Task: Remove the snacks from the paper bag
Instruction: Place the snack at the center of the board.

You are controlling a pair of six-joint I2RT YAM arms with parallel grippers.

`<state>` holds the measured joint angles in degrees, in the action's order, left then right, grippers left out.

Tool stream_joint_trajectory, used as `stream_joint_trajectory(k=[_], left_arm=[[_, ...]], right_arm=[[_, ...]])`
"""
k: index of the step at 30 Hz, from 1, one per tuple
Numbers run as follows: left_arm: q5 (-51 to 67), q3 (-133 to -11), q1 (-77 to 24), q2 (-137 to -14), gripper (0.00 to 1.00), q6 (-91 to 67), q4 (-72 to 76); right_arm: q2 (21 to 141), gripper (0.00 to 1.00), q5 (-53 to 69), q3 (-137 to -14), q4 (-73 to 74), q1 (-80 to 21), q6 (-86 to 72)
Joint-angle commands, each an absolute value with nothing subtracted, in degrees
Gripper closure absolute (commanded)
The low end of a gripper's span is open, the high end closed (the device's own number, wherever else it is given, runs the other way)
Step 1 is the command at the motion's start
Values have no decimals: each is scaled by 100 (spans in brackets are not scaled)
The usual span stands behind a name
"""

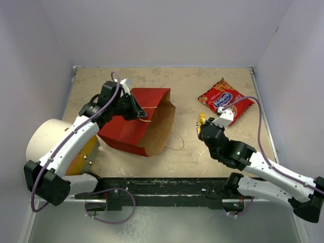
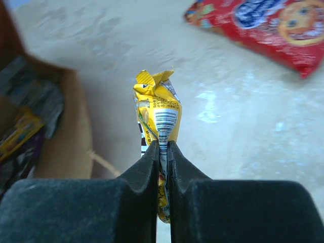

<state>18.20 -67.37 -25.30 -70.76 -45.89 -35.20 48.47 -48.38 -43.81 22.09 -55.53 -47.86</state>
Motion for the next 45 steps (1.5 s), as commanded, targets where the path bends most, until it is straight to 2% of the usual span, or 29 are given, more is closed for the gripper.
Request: stream_joint_trajectory(k=[1, 6, 12, 20, 30, 31, 38, 43, 45], left_arm=[[1883, -7101, -2540, -7244, 100, -4542, -3266], [1868, -7260, -2540, -7294, 100, -4454, -3410], [1954, -7311, -2541, -7259, 100, -4414, -3505], [2059, -7344, -2540, -7122, 100, -4299, -3675], [1944, -7219, -2540, -6817, 100, -4156, -4010], [1937, -7173, -2542, -6794, 100, -4166, -4037], [1966, -6962, -2540, -6557, 100, -4226, -4116], [1899, -6853, -2540, -6307, 100, -4126, -4430], [1883, -6781, -2540, -6181, 100, -4107, -4536]], right_arm=[[5131, 100, -5817, -4546, 3154, -5003, -5516], [6050, 100, -4669, -4503, 2747, -3213, -5463], [7035, 100, -4586, -4462, 1998, -2368, -5595], [8113, 100, -4520, -4674, 2190, -2061, -6183], [8297, 100, -4382, -4378, 1504, -2037, -5909], [8271, 99, -4359, -4369, 1522, -2039, -5914], [7761, 67, -4257, -4350, 1857, -2039, -5882], [6857, 52, -3970, -4267, 1657, -2039, -5212], [6483, 49, -3504, -4140, 1194, -2046, -4656]])
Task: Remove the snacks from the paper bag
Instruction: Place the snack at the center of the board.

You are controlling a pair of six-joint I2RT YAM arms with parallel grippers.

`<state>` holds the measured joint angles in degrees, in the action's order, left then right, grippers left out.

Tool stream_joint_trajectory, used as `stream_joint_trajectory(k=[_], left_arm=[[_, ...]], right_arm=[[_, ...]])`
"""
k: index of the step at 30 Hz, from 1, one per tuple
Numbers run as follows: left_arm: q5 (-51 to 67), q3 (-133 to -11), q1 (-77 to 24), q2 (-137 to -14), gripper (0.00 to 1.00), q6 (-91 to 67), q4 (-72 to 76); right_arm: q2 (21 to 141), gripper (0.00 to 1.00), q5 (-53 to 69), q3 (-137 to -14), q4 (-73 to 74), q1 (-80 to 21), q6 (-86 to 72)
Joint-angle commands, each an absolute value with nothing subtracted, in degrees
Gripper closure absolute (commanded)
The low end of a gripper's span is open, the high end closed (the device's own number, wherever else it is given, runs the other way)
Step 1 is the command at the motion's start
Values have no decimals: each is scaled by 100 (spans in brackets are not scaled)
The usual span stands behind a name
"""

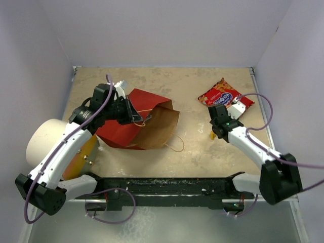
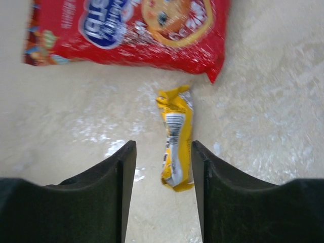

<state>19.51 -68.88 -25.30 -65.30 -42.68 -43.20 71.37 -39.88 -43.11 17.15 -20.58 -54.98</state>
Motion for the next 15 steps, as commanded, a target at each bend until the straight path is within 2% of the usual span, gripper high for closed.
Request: stream_joint_trajectory(k=[1, 5, 8, 11, 15], left_arm=[[1877, -6750, -2540, -6125, 100, -4105, -4584], [1893, -6636, -2540, -5925, 100, -4104, -4634], [1987, -6597, -2540, -5887, 100, -4152, -4488], [2174, -6577, -2540, -5937, 100, -4265, -4141], [2401, -6602, -2540, -6094, 100, -4475, -3696]], right_arm=[[6307, 47, -2951, -4061, 810, -2048, -4374], [5561, 35, -1077, -3559, -389, -2092, -3634], [5009, 33, -74, -3141, -1273, -2296, -3390], [4668, 33, 243, -2934, -1825, -2821, -3187], [4771, 33, 366, -2778, -2471, -3693, -3090]])
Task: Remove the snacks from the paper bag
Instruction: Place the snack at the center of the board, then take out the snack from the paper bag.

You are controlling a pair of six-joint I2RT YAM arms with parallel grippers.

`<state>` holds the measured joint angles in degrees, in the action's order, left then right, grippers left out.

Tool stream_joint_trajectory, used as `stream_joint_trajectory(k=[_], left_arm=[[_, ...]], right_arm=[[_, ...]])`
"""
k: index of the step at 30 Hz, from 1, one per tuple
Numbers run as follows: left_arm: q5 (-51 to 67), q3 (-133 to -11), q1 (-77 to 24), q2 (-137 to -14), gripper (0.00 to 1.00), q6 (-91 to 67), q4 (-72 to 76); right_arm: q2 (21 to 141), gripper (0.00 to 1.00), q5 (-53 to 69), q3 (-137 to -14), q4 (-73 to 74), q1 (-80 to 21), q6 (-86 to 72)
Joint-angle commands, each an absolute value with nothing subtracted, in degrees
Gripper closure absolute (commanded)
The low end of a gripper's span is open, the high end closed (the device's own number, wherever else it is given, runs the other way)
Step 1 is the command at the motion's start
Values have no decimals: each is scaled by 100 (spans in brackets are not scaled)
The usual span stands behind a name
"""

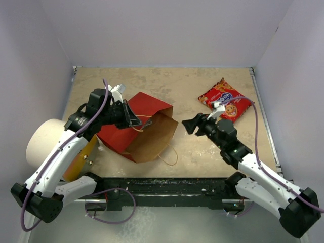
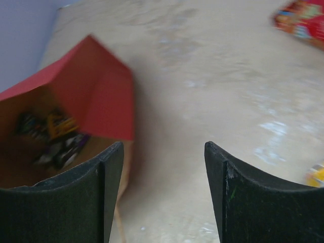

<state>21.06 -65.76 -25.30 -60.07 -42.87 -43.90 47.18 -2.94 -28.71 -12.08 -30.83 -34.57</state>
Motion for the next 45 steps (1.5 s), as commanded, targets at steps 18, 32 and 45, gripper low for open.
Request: stream_joint_trajectory(k=[18, 32, 45], left_arm=[[2736, -7034, -2540, -6614, 100, -4531, -3614], [2970, -7444, -2540, -6964, 100, -4379, -3750], [3232, -7545, -2540, -6883, 100, -4082, -4108]], right_arm=[[8482, 50, -3249, -3839, -3973, -5862, -6137], [10205, 51, -4188, -5372, -2887, -6130, -8056], [11142, 52, -4649, -5722, -2669, -6135, -8560]])
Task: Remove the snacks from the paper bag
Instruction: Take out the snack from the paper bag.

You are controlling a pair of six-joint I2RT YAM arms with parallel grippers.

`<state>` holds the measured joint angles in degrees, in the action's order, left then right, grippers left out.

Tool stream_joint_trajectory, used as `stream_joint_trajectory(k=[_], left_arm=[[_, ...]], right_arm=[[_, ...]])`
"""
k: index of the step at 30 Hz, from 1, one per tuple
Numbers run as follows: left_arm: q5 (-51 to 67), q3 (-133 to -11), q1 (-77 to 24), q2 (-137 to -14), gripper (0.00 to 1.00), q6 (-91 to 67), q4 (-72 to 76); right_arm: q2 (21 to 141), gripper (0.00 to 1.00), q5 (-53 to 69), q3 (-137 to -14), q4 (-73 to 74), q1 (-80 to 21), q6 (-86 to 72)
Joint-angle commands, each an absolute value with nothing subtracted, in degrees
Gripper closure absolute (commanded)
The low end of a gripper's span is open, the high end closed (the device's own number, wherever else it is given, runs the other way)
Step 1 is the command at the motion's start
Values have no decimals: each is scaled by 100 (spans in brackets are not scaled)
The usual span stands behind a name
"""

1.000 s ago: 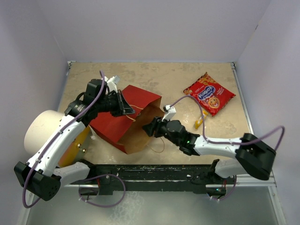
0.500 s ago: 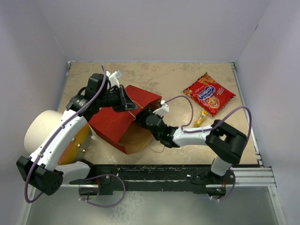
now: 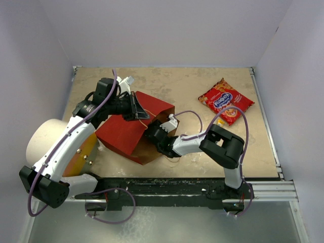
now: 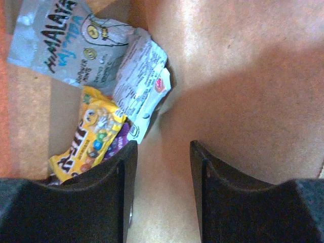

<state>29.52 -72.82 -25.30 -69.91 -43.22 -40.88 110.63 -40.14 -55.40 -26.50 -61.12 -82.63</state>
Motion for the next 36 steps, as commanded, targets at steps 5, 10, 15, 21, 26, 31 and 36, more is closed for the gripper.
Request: stream_joint_trajectory(k=[5, 10, 15, 21, 26, 31, 36], left_arm=[[3310, -7550, -2565, -6884, 100, -3960, -4210], [3325, -7586, -2653, -6870, 100, -3860, -4307], [3289, -7611, -2656, -6823, 100, -3791, -4420], [3256, -7598, -2654, -6802, 100, -3746, -4539], [3221, -7620, -2654, -6823, 100, -3749, -4568], [3109, -7637, -2647, -6834, 100, -3777, -4618], [2945, -7625, -2646, -6819, 100, -3844, -4638]], right_arm=[[11400, 50, -4851, -6026, -2596, -6122, -8720], [11654, 49, -4900, -6276, -2720, -6118, -8845], [11970, 49, -4845, -6608, -2592, -6017, -9167], [12185, 54, -4777, -6889, -2448, -5866, -9328], [12161, 70, -4735, -6874, -2415, -5838, -9332], [11998, 87, -4648, -6612, -2609, -5834, -9311], [11644, 100, -4559, -6248, -2962, -5845, -8806]])
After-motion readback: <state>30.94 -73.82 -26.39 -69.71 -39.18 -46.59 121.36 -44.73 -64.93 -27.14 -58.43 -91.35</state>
